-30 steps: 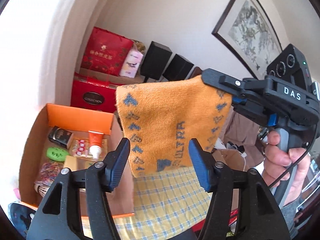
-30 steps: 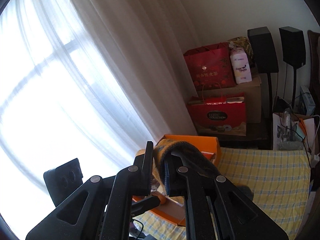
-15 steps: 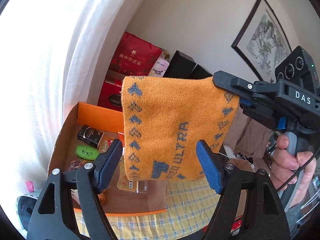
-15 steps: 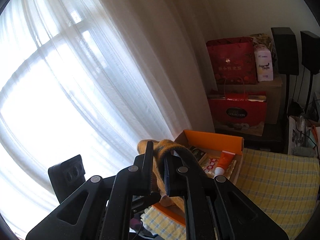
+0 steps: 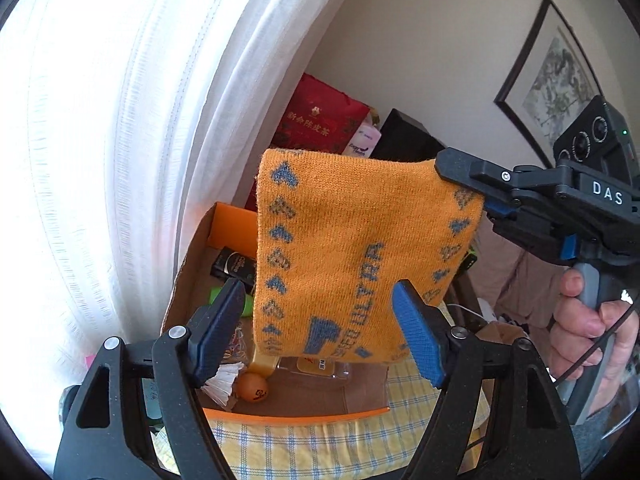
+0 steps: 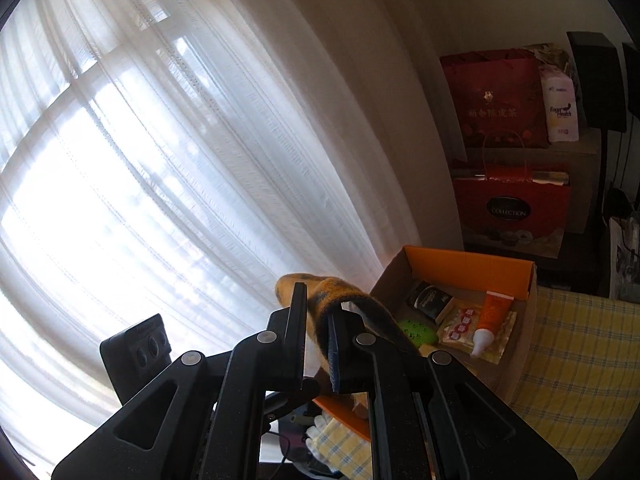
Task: Organize objects
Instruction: 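Lift the orange sock and carry it over the tray with the left tool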
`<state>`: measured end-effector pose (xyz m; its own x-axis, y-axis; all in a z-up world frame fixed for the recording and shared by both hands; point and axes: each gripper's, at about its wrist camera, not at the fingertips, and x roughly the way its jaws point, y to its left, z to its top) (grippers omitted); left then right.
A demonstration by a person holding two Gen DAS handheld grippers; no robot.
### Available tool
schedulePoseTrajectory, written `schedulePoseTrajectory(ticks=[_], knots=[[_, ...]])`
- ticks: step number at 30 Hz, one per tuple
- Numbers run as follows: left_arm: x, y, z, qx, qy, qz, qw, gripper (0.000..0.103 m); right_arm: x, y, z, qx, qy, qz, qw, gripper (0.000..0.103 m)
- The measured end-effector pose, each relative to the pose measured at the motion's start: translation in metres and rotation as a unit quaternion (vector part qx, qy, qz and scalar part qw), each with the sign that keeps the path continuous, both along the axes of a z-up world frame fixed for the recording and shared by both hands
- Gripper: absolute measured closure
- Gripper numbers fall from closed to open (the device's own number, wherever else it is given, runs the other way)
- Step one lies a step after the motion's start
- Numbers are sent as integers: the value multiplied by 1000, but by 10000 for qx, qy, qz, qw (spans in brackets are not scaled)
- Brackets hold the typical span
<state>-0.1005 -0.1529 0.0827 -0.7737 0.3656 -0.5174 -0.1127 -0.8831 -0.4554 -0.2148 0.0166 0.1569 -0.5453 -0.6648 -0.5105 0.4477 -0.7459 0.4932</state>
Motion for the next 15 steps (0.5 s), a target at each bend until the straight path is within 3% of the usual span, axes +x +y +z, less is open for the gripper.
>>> schedulePoseTrajectory(ticks=[8,15], knots=[[-23,13,-21,-74,-286,-49,9996,30,-52,31,-60,-88,-619,-542,9966,95],[-41,42,-43,-273,-591,-368,9972,30,-99,58,-103,-156,-975,-795,9919,95]])
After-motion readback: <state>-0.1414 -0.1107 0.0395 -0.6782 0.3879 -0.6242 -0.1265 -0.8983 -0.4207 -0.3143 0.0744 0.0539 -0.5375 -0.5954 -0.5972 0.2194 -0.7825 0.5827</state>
